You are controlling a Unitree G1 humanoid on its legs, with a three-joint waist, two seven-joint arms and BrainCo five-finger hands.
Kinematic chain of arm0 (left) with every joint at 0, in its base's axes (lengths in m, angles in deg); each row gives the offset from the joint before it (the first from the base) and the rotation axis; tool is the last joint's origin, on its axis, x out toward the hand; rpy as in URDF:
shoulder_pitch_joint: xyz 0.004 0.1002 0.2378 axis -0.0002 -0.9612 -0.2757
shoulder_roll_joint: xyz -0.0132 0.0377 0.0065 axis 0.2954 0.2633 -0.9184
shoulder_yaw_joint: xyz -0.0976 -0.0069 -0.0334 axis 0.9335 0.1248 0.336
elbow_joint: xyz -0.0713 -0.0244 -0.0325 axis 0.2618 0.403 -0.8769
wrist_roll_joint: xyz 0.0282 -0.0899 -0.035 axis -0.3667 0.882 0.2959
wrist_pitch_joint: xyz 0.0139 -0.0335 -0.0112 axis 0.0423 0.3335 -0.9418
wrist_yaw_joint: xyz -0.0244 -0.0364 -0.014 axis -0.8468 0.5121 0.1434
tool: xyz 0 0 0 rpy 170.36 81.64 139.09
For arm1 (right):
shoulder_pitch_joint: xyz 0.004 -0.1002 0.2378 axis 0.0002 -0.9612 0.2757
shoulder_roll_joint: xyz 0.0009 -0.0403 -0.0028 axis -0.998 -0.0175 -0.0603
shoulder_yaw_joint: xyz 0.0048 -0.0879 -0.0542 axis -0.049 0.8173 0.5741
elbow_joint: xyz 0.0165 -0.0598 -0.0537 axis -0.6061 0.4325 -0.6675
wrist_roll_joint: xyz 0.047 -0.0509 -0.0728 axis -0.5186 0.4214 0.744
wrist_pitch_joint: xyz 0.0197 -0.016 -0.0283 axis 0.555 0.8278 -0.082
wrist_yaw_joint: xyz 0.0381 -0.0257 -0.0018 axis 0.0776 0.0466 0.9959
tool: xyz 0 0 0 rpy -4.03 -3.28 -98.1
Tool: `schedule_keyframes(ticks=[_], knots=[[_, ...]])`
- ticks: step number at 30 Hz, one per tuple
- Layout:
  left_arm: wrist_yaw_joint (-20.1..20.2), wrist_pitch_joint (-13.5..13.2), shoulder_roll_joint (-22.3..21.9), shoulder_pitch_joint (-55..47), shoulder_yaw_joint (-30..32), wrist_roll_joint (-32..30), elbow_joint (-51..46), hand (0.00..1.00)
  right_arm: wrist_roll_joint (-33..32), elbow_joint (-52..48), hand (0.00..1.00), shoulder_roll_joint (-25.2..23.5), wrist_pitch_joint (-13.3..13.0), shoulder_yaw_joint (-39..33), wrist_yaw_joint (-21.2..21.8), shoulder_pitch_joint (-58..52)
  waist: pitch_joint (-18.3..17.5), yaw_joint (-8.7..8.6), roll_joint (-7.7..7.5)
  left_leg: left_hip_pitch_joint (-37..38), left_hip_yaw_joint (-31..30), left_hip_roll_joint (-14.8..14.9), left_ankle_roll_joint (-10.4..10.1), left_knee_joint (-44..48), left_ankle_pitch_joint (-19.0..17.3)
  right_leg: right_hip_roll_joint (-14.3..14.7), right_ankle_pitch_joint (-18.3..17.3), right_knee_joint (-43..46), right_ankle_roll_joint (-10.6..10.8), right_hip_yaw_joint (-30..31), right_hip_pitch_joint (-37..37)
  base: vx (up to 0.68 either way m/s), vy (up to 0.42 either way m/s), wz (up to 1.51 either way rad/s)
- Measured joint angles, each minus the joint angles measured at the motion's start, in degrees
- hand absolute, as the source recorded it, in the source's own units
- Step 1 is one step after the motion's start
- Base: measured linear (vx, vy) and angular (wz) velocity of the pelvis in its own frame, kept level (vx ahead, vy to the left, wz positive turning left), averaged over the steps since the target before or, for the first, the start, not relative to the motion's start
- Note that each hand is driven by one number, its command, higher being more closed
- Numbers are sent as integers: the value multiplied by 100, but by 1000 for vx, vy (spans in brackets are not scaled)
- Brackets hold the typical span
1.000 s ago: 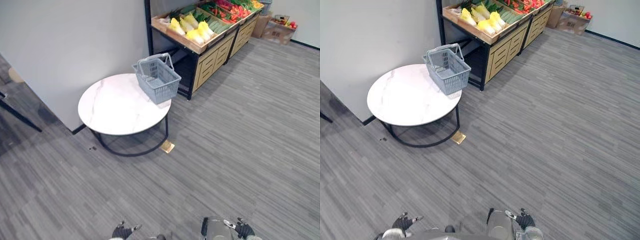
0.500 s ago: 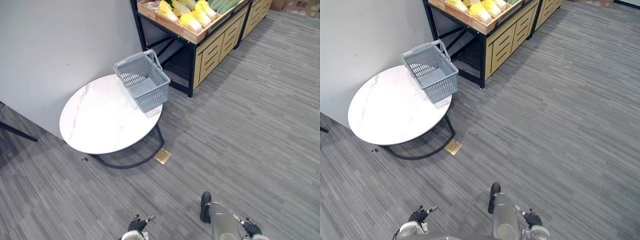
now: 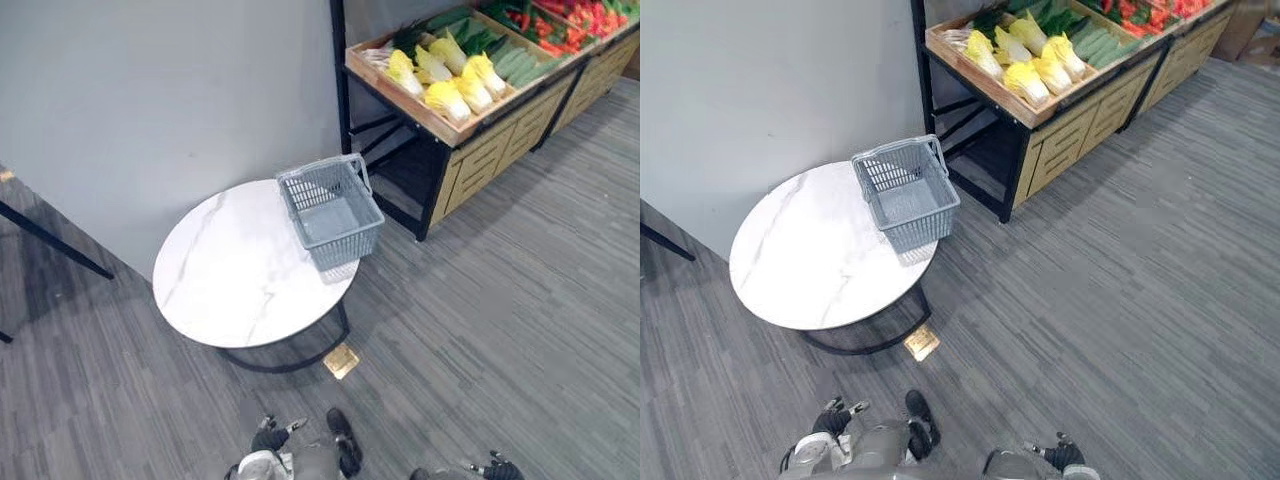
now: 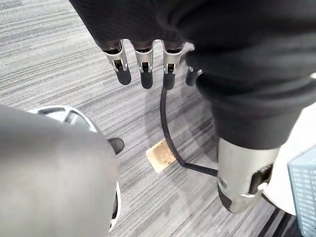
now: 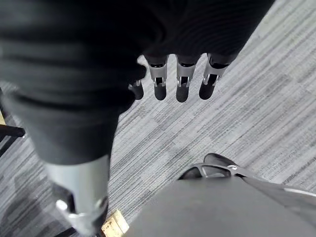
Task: Pick vegetable in the basket
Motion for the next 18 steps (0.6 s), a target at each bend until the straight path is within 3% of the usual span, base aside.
schedule_keyframes(ticks=[1,3,5,6,7,8,9,10,11,12,14,17,18], knots=[[2,-4,71,10,32,-25,-25,0,98,11,0,-71,0,41,10,31,-34,17,-193,-19,-53,-174,15,19,-114,-84,12,-173,13,141,65,356,122,44],[-6,18,69,8,109,-43,-5,0,111,11,0,-71,-10,64,19,141,-40,17,-207,56,-90,-335,99,44,-246,-219,83,-145,137,214,181,298,97,37],[-5,49,59,-1,127,-60,105,0,166,5,0,-49,-25,82,27,150,-87,34,-125,298,-147,-412,54,17,-483,-358,28,456,238,280,170,262,101,22],[-8,59,59,-12,128,-66,186,0,166,5,0,-33,-27,74,28,146,-126,34,-64,462,-186,-424,-9,-23,-606,-446,-20,1192,310,370,-33,219,101,18],[-2,78,80,-50,64,-85,230,0,167,-1,0,6,-35,-25,44,141,-172,11,-31,634,-304,-464,-36,-63,-736,-701,1,2609,412,526,-507,274,104,42],[0,107,185,-98,-64,-89,230,0,227,-15,0,-21,-37,-34,46,88,-202,-52,-148,875,-471,-588,-43,-82,-839,-990,391,3893,702,798,-976,236,58,54],[0,127,246,-103,-159,-94,230,0,271,-13,0,-48,-35,-32,48,46,-193,-78,-189,973,-583,-625,-36,-76,-886,-1071,494,4407,738,919,-1172,294,7,83],[1,145,328,-115,-251,-136,257,0,264,-13,0,-98,-44,-56,52,-16,-174,-151,-246,1139,-811,-667,-1,-65,-989,-1216,406,5128,635,959,-1459,306,-34,88],[-5,167,381,-123,-275,-213,297,0,274,-36,0,-129,-49,-61,49,-11,-169,-176,-281,1306,-960,-662,-58,-70,-1016,-1307,237,5426,376,853,-1677,296,-45,83],[-7,171,397,-120,-276,-220,326,0,274,-33,0,-128,-46,-69,48,-13,-167,-187,-280,1369,-1025,-645,-90,-70,-1040,-1343,117,5404,276,782,-1747,249,-72,68],[-20,190,423,-144,-276,-255,365,0,272,-22,0,-122,-45,-105,29,-6,-168,-199,-255,1524,-1359,-529,-172,-71,-1095,-1349,-160,4380,65,380,-1819,298,-179,76],[-45,186,422,-158,-282,-254,361,0,272,-1,0,-126,-30,-149,10,4,-172,-199,-232,1552,-1725,-394,-361,-73,-1100,-1100,-90,2511,138,607,-1800,226,-197,66],[-47,179,429,-166,-281,-255,363,0,273,-1,0,-135,-30,-200,11,1,-175,-197,-229,1506,-1897,-330,-482,-83,-1096,-945,52,1565,200,967,-1797,327,-359,74]])
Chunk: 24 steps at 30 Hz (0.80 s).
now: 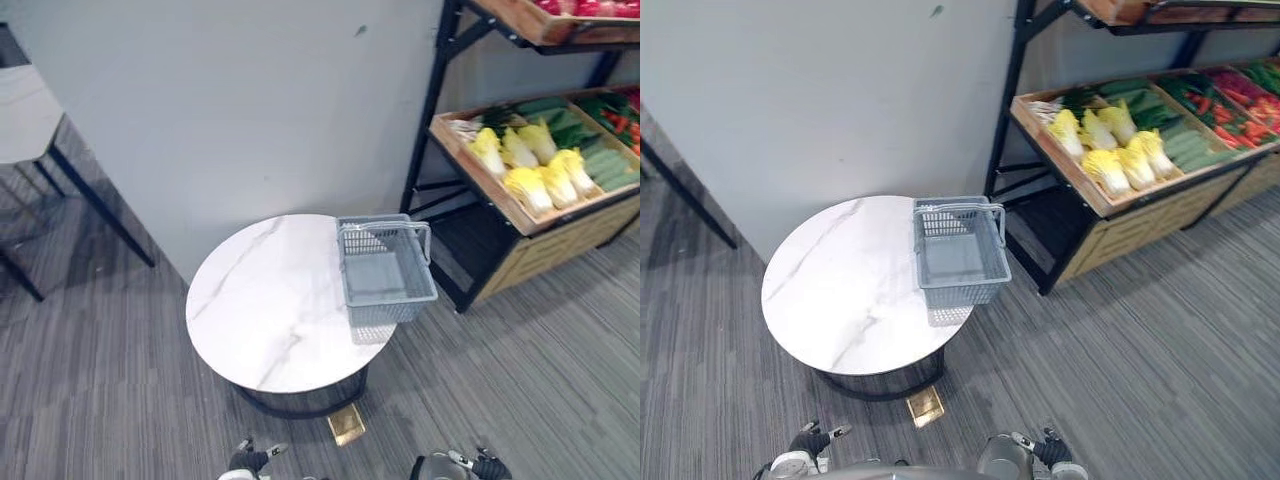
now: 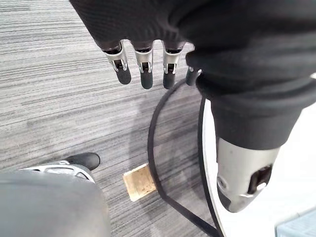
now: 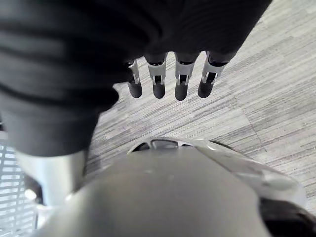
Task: Pick vegetable in the basket
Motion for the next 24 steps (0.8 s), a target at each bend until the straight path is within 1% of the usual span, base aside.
schedule_keyframes(ticks=[1,2,3,4,5,6,7,8,11,12,13,15,17,20,21,22,23,24], knots=[[-1,-4,17,-17,2,0,12,0,0,7,0,-45,6,-77,-3,-14,-6,3,-27,-44,-195,45,-147,-2,0,74,342,-767,7,411,-5,271,-329,75],[-4,-9,33,-30,10,0,12,0,0,15,0,-70,8,-120,-3,-29,-13,5,-57,-50,-288,57,-228,-3,-10,80,556,-1043,9,594,11,298,-489,85],[-4,-17,126,-82,37,1,37,0,0,54,0,-180,9,-228,-4,-58,-26,15,-272,-41,-484,28,-451,-19,-78,36,1162,-1344,188,879,131,213,-447,77],[-7,-4,75,-67,100,2,122,0,1,102,0,-145,13,-295,1,-41,-9,1,-179,6,-612,180,-571,-45,-92,176,1261,-1224,126,723,161,199,-454,73],[-2,-13,15,-98,137,-1,129,0,4,122,0,-87,14,-293,-2,-54,-60,3,-75,-5,-580,308,-644,-102,-33,256,1204,-1231,58,582,194,174,-316,55],[8,-18,-101,-121,171,-1,128,0,10,146,0,-1,25,-291,-2,-44,-114,12,108,-29,-541,505,-691,-147,10,428,1093,-1280,-4,406,237,221,-344,58],[5,-24,-181,-169,198,0,127,0,34,172,0,82,29,-272,2,1,-112,16,227,-25,-561,720,-838,-275,129,611,996,-1290,-121,204,296,229,-371,71],[17,-24,-187,-191,243,3,128,0,55,173,0,95,30,-272,2,15,-132,18,261,-35,-581,875,-905,-414,292,755,926,-1326,-229,14,337,158,-282,63],[45,-27,-147,-247,290,9,129,0,53,176,0,104,27,-264,-15,43,-149,18,219,-141,-588,1022,-926,-568,634,877,776,-1371,-353,-393,412,97,-217,62],[48,-26,-137,-250,287,9,125,0,53,166,0,133,25,-261,-27,58,-158,16,210,-193,-595,1023,-928,-573,679,878,771,-1397,-362,-462,419,52,-145,65],[48,-26,-120,-256,244,15,106,0,51,72,0,150,24,-202,-111,97,-200,10,235,-340,-596,1018,-926,-599,778,873,772,-1469,-361,-644,432,48,-91,60],[48,-32,-96,-271,146,14,61,0,54,-224,0,156,18,-113,-184,95,-204,-4,242,-460,-601,1004,-910,-626,824,880,781,-1519,-355,-810,437,33,-45,54],[14,-47,-53,-290,-17,12,59,0,70,-885,0,197,2,-47,-374,97,-203,0,238,-553,-591,969,-914,-668,834,847,829,-1555,-359,-913,430,21,-1,31],[-16,-56,-12,-304,-145,12,51,0,205,-1835,0,346,-36,-40,-531,169,-196,-8,223,-564,-530,900,-914,-756,834,802,896,-1608,-308,-854,372,-14,42,-5],[-33,-60,9,-313,-209,12,26,0,373,-2262,0,465,-67,-35,-639,239,-216,0,199,-613,-408,860,-913,-779,833,787,963,-1682,-274,-769,292,-45,55,-28],[-54,-64,37,-312,-286,12,5,0,712,-2650,0,625,-93,-28,-756,345,-213,-3,184,-661,-301,825,-912,-824,832,777,1065,-1764,-267,-684,201,-48,56,-34],[-61,-65,40,-308,-291,11,-2,0,895,-2847,0,711,-86,-30,-814,402,-210,-7,180,-689,-251,808,-910,-846,830,775,1119,-1802,-269,-633,152,-49,59,-33],[-77,-65,61,-281,-318,12,-7,0,1121,-3292,0,910,-81,-40,-884,477,-207,-21,156,-761,-224,764,-909,-862,830,754,1227,-1890,-261,-566,64,-39,56,-28]])
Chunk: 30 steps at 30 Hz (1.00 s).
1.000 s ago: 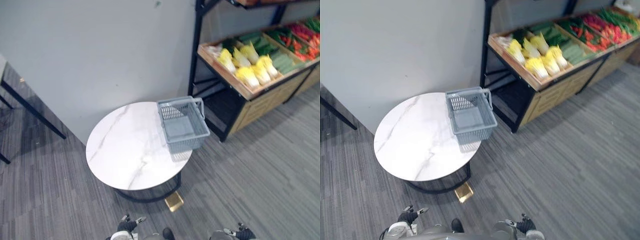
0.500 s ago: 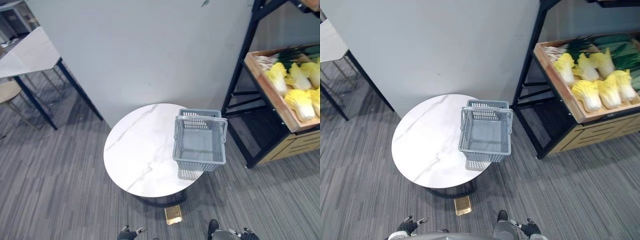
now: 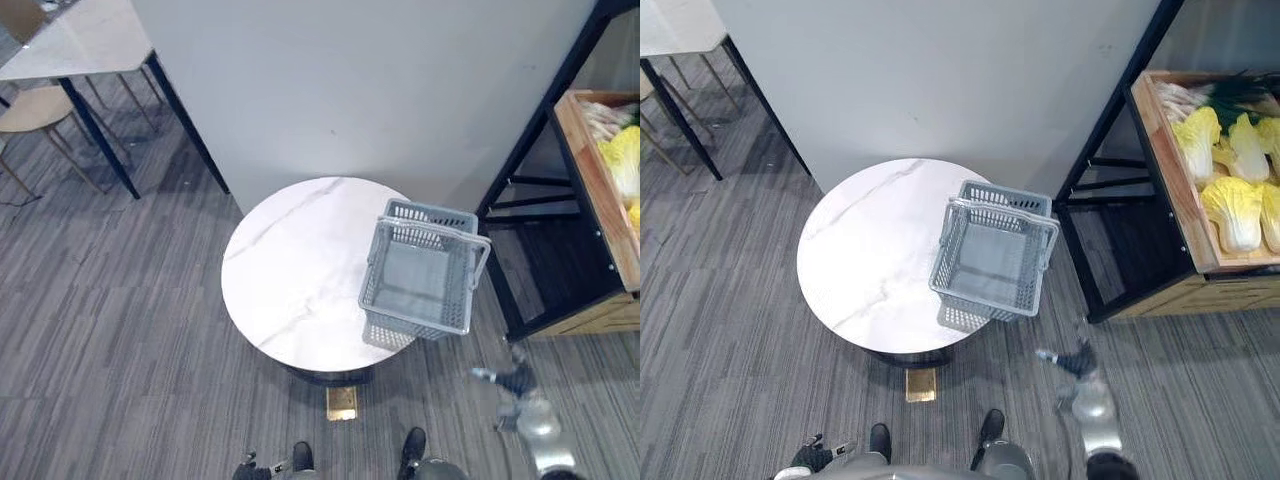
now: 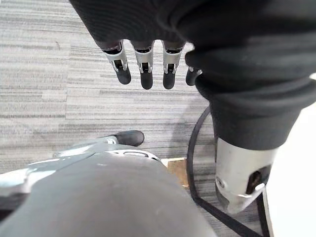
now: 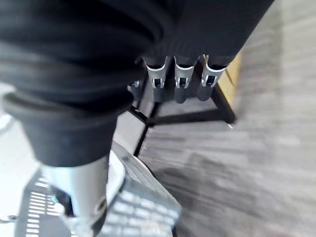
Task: Pick vegetable in the basket
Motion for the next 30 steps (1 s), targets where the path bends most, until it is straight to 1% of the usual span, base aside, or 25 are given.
schedule_keyframes(ticks=[1,3,4,6,7,9,13,15,16,17,19,21,22,24,26,30], knots=[[-10,-3,35,-4,-79,-1,-28,0,356,-423,0,195,34,-9,-53,39,6,-22,-22,-44,78,-34,0,-2,0,-12,78,-69,3,61,-47,-43,60,-26],[-26,-12,71,-2,-149,-4,-38,0,703,-955,0,409,84,-9,-157,102,20,-74,-50,-59,111,-61,8,-2,-2,-31,115,-71,10,110,-90,-26,30,-14],[-43,-19,91,-2,-192,-6,-40,0,996,-1388,0,604,100,-7,-261,179,29,-109,-63,-71,113,-74,24,-2,-9,-43,120,-68,16,124,-90,-23,5,-6],[-51,-39,103,2,-219,-5,-60,0,1280,-1699,0,805,103,0,-368,279,40,-117,-73,-73,127,-87,38,-2,-19,-52,125,-69,24,146,-96,-22,2,-5],[-59,-86,126,2,-280,-4,-142,0,1534,-1921,0,980,115,37,-440,439,77,-114,-89,-82,127,-104,42,-2,-22,-72,132,-68,36,153,-129,0,0,0],[-62,-108,142,8,-304,-4,-167,0,1645,-1986,0,1070,116,157,-448,575,92,-111,-104,-105,127,-117,49,-1,-17,-84,141,-65,48,163,-177,0,0,0],[-64,-110,163,52,-352,-5,-199,0,1692,-1988,0,1289,107,902,-346,1042,231,-79,-109,-158,105,-130,71,46,-22,-106,166,-68,40,149,-188,2,-6,3],[-62,-111,174,72,-431,-5,-202,0,1694,-1793,0,1446,84,1459,-216,1441,291,-51,-88,-169,96,-131,72,47,-20,-106,170,-68,37,141,-195,0,0,0],[-60,-109,174,91,-480,-3,-200,0,1734,-1587,0,1541,71,1752,-106,1726,317,-8,-65,-170,94,-131,73,47,-20,-106,203,-68,36,138,-195,0,0,0],[-59,-109,172,127,-538,-3,-201,0,1835,-1378,0,1625,71,1961,-50,1986,358,55,-48,-172,91,-135,74,47,-19,-109,203,-68,36,137,-195,0,0,0],[-62,-117,174,150,-586,1,-219,0,1859,-1020,0,1724,75,2304,37,2464,460,90,-39,-187,69,-138,88,47,-9,-113,212,-68,26,113,-195,8,-9,5],[-61,-113,174,208,-607,4,-205,0,1913,-652,0,1733,78,2514,90,2931,568,132,-32,-205,37,-142,106,48,5,-116,218,-72,20,88,-197,0,-12,10],[-61,-117,177,238,-629,17,-214,0,1916,-413,0,1806,84,2632,123,3192,615,181,-18,-267,-31,-149,121,55,16,-129,222,-76,23,34,-209,-2,-11,18],[-62,-120,169,243,-630,57,-257,0,1924,-102,0,1951,85,2769,149,3562,659,227,-14,-379,-86,-167,154,57,44,-149,251,-90,17,-19,-284,6,-4,18],[-63,-118,166,241,-622,61,-256,0,1925,239,0,1987,106,2809,149,4012,768,234,-12,-452,-160,-209,173,66,58,-176,319,-179,15,-61,-271,20,8,17],[-73,-139,176,247,-586,61,-332,0,1926,618,0,2000,130,2822,142,4378,877,255,-53,-497,-212,-254,179,77,61,-221,332,-189,31,-103,-271,16,16,9]])
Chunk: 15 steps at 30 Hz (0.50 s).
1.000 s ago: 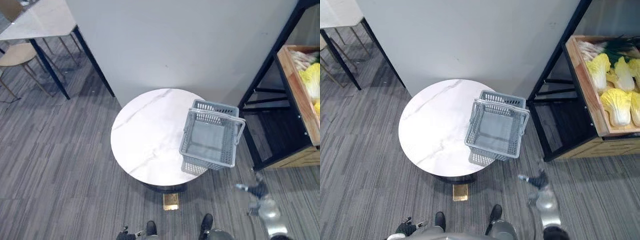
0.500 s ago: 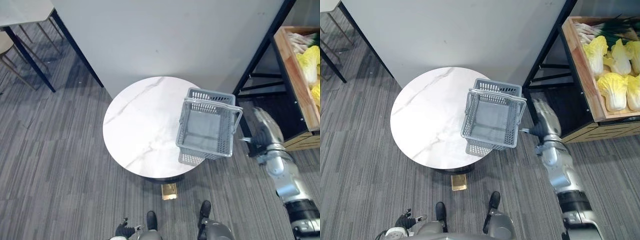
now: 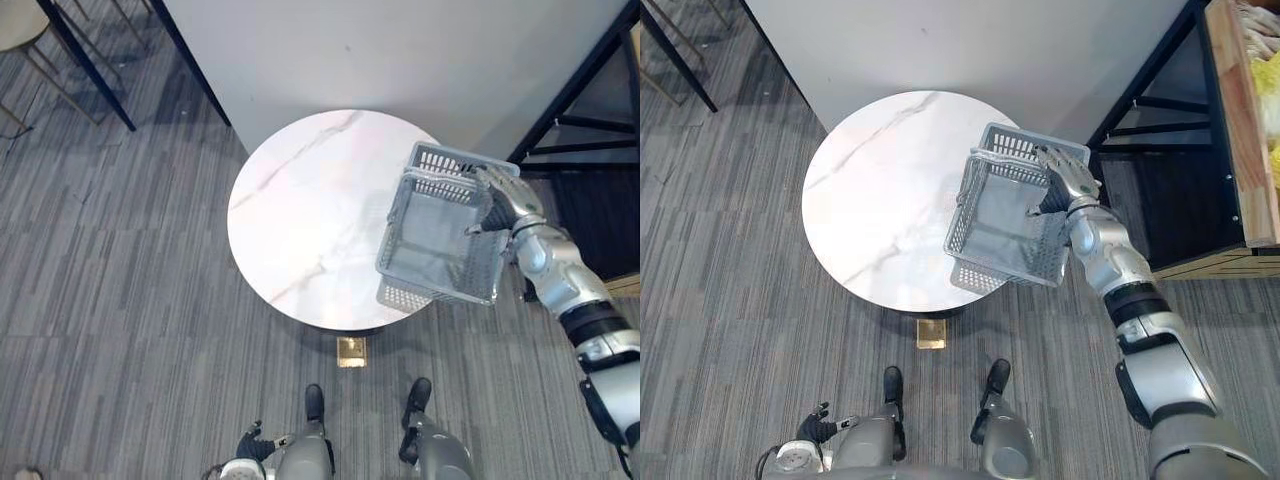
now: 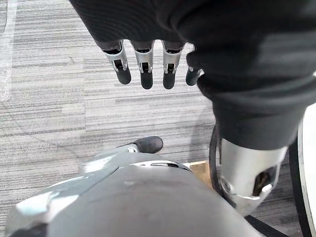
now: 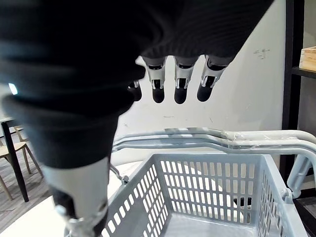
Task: Pick vegetable in the basket
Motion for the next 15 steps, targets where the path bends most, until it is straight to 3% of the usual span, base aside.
schedule_keyframes(ticks=[15], knots=[[-44,-72,2,54,73,171,-104,0,-2,1023,0,75,200,-146,-29,982,398,11,-49,-319,-149,-132,98,2,69,-114,152,-93,-6,-46,-206,4,12,4]])
